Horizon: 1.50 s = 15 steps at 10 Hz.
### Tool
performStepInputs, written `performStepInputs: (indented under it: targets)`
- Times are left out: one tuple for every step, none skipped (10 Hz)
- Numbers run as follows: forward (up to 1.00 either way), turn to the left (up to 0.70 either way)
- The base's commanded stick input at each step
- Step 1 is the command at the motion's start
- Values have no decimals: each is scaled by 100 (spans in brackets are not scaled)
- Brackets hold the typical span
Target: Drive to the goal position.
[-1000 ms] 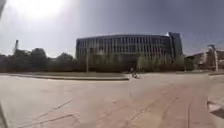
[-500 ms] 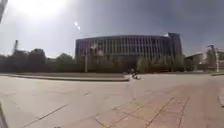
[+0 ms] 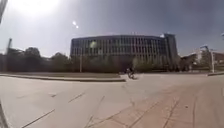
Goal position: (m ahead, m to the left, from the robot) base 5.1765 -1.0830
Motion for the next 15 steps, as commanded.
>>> performStepInputs:
  targets:
    - [70,0]
    - [70,0]
    - [70,0]
    - [70,0]
    - [70,0]
    - [70,0]
    - [70,0]
    - [70,0]
    - [70,0]
    - [70,0]
    - [70,0]
    - [70,0]
    - [70,0]
    - [70,-1]
    - [70,-14]
